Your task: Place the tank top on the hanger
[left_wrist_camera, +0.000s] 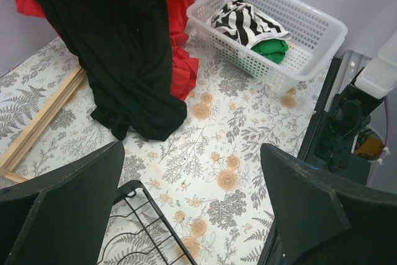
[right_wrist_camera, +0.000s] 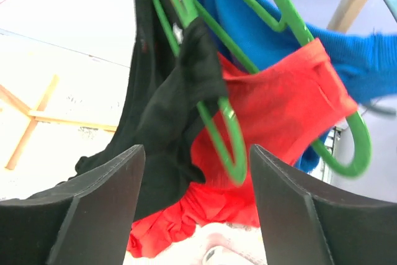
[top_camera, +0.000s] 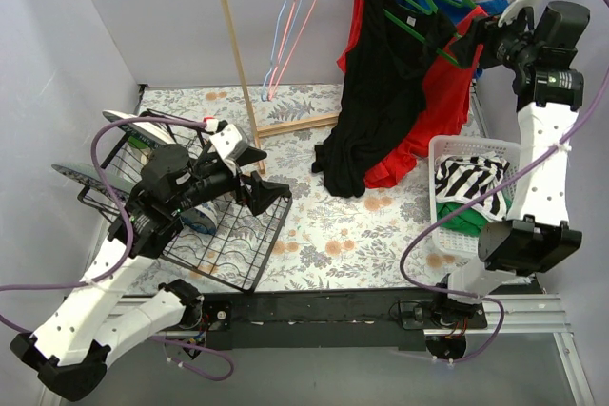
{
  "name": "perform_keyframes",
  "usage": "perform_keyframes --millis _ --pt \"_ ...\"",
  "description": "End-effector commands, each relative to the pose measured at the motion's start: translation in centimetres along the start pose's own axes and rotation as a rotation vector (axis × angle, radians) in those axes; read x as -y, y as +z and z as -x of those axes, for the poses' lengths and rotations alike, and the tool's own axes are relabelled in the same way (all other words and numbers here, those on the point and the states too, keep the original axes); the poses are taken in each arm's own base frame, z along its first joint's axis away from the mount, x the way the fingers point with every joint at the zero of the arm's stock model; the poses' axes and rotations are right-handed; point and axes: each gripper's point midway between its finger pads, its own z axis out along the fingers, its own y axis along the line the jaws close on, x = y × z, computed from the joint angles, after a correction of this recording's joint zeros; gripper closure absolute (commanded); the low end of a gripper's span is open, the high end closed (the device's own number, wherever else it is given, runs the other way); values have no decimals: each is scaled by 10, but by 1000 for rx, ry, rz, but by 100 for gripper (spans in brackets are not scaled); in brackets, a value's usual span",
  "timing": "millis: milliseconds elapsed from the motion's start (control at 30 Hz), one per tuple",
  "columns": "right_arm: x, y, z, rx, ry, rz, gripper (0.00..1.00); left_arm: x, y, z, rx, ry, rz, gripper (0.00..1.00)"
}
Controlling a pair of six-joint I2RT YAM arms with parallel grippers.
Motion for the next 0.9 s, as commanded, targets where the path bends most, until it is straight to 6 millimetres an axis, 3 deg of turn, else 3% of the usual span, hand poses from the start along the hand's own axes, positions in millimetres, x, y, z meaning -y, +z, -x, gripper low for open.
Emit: perform_keyframes --millis 0,33,67,133,200,233,300,333,400,533,700,867 --pt "-12 -40 18 68 -79 -21 20 1 -10 11 45 -16 22 8" --pt "-19 -57 27 98 -106 -30 17 -1 -11 12 50 -22 40 2" --pt "-21 -59 13 77 -98 -27 15 -2 -10 13 53 -49 53 2" --pt "-33 -84 17 107 -126 -36 7 -8 -9 16 57 -70 88 2" --pt "-36 -93 1 85 -114 -53 1 -11 -10 26 74 -83 109 2" --pt "-43 -109 5 108 -131 -74 2 -15 -6 26 65 -95 127 2" --pt "-43 -118 -7 87 -129 -114 2 -19 -6 37 77 -109 147 2" --pt "-47 -132 -3 104 -142 -139 1 -21 -5 39 77 -113 156 2" --pt "-43 -142 -12 89 -137 -203 1 -27 0 41 75 -121 181 2" --pt "-36 -175 -8 124 -140 -353 1 -34 1 44 88 -128 212 2" --pt "-25 -201 -3 121 -124 -493 1 -29 0 38 87 -139 193 2" --pt "-28 -216 -1 140 -119 -528 1 -27 -6 27 78 -151 197 2"
